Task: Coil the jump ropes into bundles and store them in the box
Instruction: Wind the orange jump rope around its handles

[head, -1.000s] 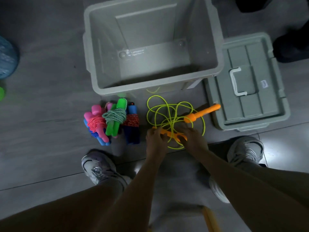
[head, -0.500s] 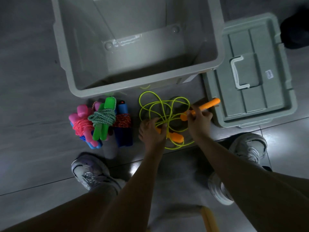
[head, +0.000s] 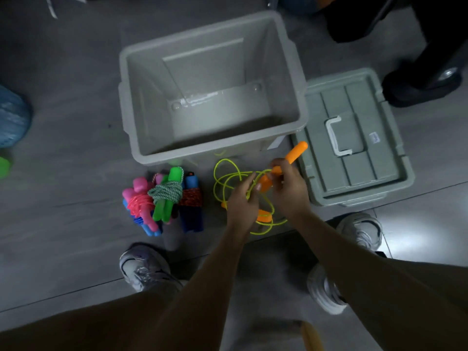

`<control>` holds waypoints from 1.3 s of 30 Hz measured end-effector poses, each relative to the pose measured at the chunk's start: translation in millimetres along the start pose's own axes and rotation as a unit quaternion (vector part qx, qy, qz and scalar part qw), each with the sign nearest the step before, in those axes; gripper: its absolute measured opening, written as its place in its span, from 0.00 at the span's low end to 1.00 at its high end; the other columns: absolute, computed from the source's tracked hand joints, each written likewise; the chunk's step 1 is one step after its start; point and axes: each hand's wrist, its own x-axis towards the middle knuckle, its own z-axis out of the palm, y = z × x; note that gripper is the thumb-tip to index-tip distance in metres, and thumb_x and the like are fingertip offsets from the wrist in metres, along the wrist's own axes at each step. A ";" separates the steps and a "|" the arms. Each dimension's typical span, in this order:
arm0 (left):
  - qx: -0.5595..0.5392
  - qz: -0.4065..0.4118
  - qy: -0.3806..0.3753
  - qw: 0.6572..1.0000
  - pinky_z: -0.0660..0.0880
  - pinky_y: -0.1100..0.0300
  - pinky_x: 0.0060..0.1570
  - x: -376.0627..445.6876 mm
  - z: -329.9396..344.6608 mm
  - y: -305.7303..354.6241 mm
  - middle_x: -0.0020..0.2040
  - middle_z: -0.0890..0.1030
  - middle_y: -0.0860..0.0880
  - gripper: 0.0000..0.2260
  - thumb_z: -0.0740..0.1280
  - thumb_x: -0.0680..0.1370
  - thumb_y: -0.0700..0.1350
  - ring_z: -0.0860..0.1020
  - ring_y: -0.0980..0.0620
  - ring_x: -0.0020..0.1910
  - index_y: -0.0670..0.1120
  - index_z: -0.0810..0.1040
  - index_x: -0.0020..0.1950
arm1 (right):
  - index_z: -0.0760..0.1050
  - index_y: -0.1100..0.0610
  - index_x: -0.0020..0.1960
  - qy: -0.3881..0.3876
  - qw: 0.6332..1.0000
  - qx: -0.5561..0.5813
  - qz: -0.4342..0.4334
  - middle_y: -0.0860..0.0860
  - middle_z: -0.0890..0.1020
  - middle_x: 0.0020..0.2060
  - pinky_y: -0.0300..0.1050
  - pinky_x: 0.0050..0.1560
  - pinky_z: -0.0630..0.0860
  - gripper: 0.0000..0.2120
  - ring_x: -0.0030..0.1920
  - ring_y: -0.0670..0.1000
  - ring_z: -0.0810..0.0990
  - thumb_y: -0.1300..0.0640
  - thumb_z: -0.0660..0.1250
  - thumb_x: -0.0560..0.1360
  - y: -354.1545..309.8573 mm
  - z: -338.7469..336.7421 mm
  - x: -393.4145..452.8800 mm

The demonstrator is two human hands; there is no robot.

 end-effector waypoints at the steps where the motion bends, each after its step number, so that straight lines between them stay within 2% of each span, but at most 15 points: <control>1: -0.019 0.002 0.003 1.000 0.64 0.67 0.60 -4.4 -3.5 11.0 0.64 0.77 0.47 0.15 0.63 0.80 0.44 0.73 0.52 0.64 0.44 0.75 0.67 | 0.73 0.57 0.58 0.006 1.000 0.003 -0.011 0.56 0.79 0.45 0.47 0.42 0.72 0.22 0.43 0.56 0.78 0.46 0.58 0.70 -10.4 -7.0 -2.7; 5: -0.090 0.027 0.010 0.996 0.67 0.76 0.51 -29.2 -26.6 54.5 0.55 0.81 0.50 0.12 0.64 0.79 0.40 0.76 0.57 0.54 0.43 0.79 0.61 | 0.69 0.56 0.60 0.030 0.998 0.033 -0.043 0.54 0.80 0.43 0.54 0.43 0.75 0.15 0.43 0.60 0.80 0.54 0.62 0.74 -52.6 -37.8 -15.7; 7: -0.116 0.037 0.009 0.992 0.67 0.78 0.48 -45.0 -40.5 76.3 0.52 0.80 0.50 0.11 0.64 0.79 0.39 0.76 0.57 0.52 0.41 0.79 0.60 | 0.65 0.53 0.59 0.043 0.995 0.068 -0.052 0.51 0.81 0.43 0.52 0.43 0.76 0.15 0.42 0.57 0.80 0.59 0.65 0.75 -73.6 -54.9 -24.9; 11: -0.187 0.056 0.001 0.981 0.73 0.65 0.49 -76.0 -71.4 120.8 0.47 0.82 0.49 0.09 0.65 0.79 0.39 0.78 0.57 0.45 0.44 0.80 0.57 | 0.60 0.50 0.58 0.076 0.981 0.167 -0.069 0.50 0.81 0.42 0.43 0.42 0.74 0.21 0.39 0.47 0.81 0.62 0.69 0.73 -123.8 -88.3 -44.7; 14: -0.238 0.077 0.006 0.968 0.75 0.60 0.45 -97.6 -94.4 159.9 0.39 0.82 0.53 0.08 0.65 0.78 0.39 0.77 0.59 0.37 0.45 0.80 0.55 | 0.68 0.60 0.57 0.090 0.967 0.229 -0.070 0.44 0.80 0.39 0.29 0.39 0.71 0.15 0.35 0.34 0.78 0.63 0.69 0.73 -162.1 -116.4 -50.6; 16: -0.268 0.099 0.017 0.958 0.77 0.61 0.44 -112.3 -110.1 186.4 0.35 0.82 0.55 0.06 0.67 0.77 0.38 0.79 0.59 0.35 0.45 0.80 0.52 | 0.75 0.62 0.53 0.058 0.965 0.241 -0.081 0.42 0.79 0.38 0.29 0.40 0.71 0.08 0.34 0.32 0.78 0.60 0.67 0.76 -190.3 -136.1 -54.9; 18: -0.302 0.112 0.018 0.947 0.78 0.63 0.41 -126.9 -127.1 210.9 0.35 0.82 0.52 0.04 0.67 0.77 0.38 0.79 0.58 0.33 0.43 0.80 0.50 | 0.76 0.56 0.50 0.004 0.955 0.276 -0.107 0.45 0.80 0.37 0.36 0.42 0.73 0.03 0.34 0.35 0.77 0.59 0.64 0.78 -216.3 -152.3 -61.9; 20: -0.330 0.119 0.006 0.937 0.80 0.62 0.41 -140.6 -145.0 231.4 0.37 0.83 0.48 0.03 0.66 0.77 0.39 0.81 0.55 0.34 0.42 0.79 0.49 | 0.75 0.49 0.49 -0.065 0.942 0.310 -0.110 0.49 0.79 0.38 0.40 0.43 0.75 0.05 0.36 0.41 0.78 0.57 0.62 0.79 -240.5 -166.7 -71.9; 23: -0.326 0.148 -0.004 0.934 0.80 0.61 0.39 -158.1 -167.8 251.8 0.38 0.84 0.47 0.02 0.66 0.78 0.40 0.83 0.51 0.37 0.44 0.79 0.48 | 0.73 0.48 0.53 -0.139 0.933 0.314 -0.109 0.51 0.79 0.40 0.48 0.45 0.79 0.06 0.39 0.49 0.79 0.55 0.59 0.80 -268.9 -188.4 -86.1; 27: -0.194 0.227 0.088 0.950 0.73 0.67 0.35 -168.5 -184.1 257.7 0.36 0.83 0.54 0.03 0.69 0.76 0.43 0.80 0.61 0.35 0.51 0.78 0.45 | 0.71 0.54 0.60 -0.141 0.950 0.256 -0.113 0.50 0.78 0.38 0.42 0.34 0.79 0.10 0.34 0.51 0.80 0.54 0.58 0.81 -285.0 -201.6 -88.6; 29: -0.101 0.300 0.180 0.931 0.72 0.66 0.46 -167.2 -191.1 248.5 0.48 0.79 0.53 0.04 0.69 0.76 0.47 0.76 0.62 0.44 0.53 0.77 0.49 | 0.74 0.55 0.60 -0.125 0.969 0.165 -0.133 0.49 0.75 0.35 0.34 0.28 0.74 0.12 0.31 0.46 0.76 0.54 0.58 0.81 -281.9 -203.5 -86.0; 31: 0.018 0.378 0.222 0.899 0.63 0.67 0.62 -160.6 -197.8 234.1 0.60 0.71 0.54 0.15 0.64 0.76 0.53 0.70 0.60 0.59 0.52 0.76 0.60 | 0.77 0.55 0.58 -0.146 0.972 0.078 -0.165 0.47 0.76 0.33 0.31 0.27 0.70 0.12 0.28 0.40 0.74 0.53 0.60 0.80 -274.2 -202.8 -84.3; 34: 0.183 0.359 0.094 0.911 0.46 0.61 0.70 -148.5 -203.5 216.6 0.67 0.70 0.56 0.22 0.57 0.78 0.58 0.65 0.57 0.70 0.53 0.69 0.70 | 0.76 0.57 0.51 -0.201 0.966 0.077 -0.144 0.47 0.78 0.30 0.33 0.27 0.68 0.10 0.26 0.40 0.73 0.50 0.65 0.76 -269.7 -195.3 -86.6; 36: 0.202 0.332 -0.005 0.921 0.56 0.52 0.71 -141.9 -203.3 209.7 0.61 0.78 0.52 0.23 0.54 0.77 0.62 0.72 0.51 0.65 0.54 0.70 0.69 | 0.73 0.56 0.46 -0.191 0.968 0.096 -0.130 0.48 0.79 0.28 0.37 0.28 0.67 0.14 0.28 0.46 0.72 0.45 0.67 0.73 -269.7 -190.1 -85.1; 39: 0.193 0.292 -0.002 0.937 0.73 0.53 0.54 -140.1 -206.7 210.1 0.49 0.80 0.54 0.18 0.55 0.78 0.61 0.77 0.49 0.53 0.56 0.74 0.62 | 0.74 0.56 0.42 -0.225 0.958 0.101 -0.146 0.52 0.80 0.30 0.40 0.29 0.66 0.21 0.28 0.49 0.71 0.38 0.61 0.70 -271.9 -193.1 -82.1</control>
